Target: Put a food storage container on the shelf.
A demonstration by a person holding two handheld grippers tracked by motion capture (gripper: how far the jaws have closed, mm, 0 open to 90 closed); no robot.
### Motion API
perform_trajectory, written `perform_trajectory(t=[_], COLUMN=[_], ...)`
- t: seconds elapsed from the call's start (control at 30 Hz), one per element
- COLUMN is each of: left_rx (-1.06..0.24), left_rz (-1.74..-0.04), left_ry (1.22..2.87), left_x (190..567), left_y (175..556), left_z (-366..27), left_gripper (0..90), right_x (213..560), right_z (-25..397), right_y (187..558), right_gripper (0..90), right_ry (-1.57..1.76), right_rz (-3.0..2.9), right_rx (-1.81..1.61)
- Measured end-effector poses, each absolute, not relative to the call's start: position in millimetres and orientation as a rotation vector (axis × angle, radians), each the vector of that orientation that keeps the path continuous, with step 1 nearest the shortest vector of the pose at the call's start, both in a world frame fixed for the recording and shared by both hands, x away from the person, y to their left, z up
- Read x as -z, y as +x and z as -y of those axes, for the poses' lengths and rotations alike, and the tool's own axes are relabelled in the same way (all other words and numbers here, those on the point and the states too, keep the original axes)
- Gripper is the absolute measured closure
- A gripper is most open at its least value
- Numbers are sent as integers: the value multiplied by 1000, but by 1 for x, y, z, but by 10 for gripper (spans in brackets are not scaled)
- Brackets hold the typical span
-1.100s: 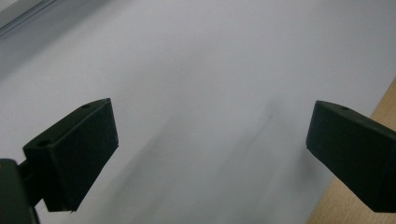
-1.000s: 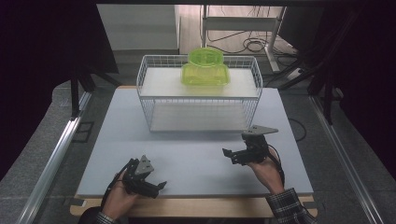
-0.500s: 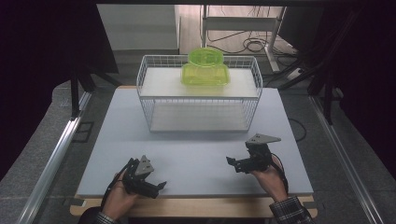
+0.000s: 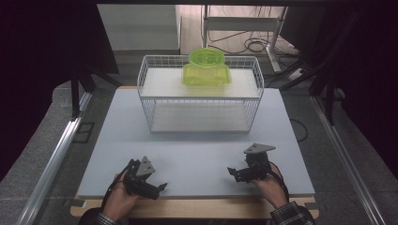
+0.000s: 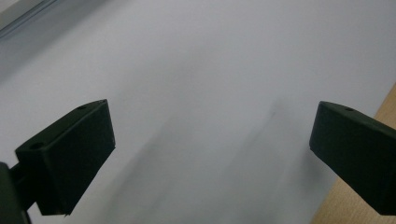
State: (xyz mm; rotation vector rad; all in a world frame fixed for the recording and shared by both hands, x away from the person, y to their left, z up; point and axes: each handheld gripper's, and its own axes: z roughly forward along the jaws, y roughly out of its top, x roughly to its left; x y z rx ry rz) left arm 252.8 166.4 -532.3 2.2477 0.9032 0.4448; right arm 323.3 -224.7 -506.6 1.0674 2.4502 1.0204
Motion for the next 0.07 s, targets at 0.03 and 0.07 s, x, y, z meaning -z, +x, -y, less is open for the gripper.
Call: perform_trajectory(t=[0.03, 0.07], left_rx=[-442, -442], left_rz=[-906, -907], left_ry=[2246, 2243], left_x=[532, 532], left_y=[253, 253], left_z=[-166, -167], left_gripper=[0, 0], right_x=[507, 507], right_z=[225, 224], right_y=[324, 324], right_gripper=[0, 0], right_ry=[1063, 1063], right_rz=[-2452, -2449], right_rx=[-1011, -1011])
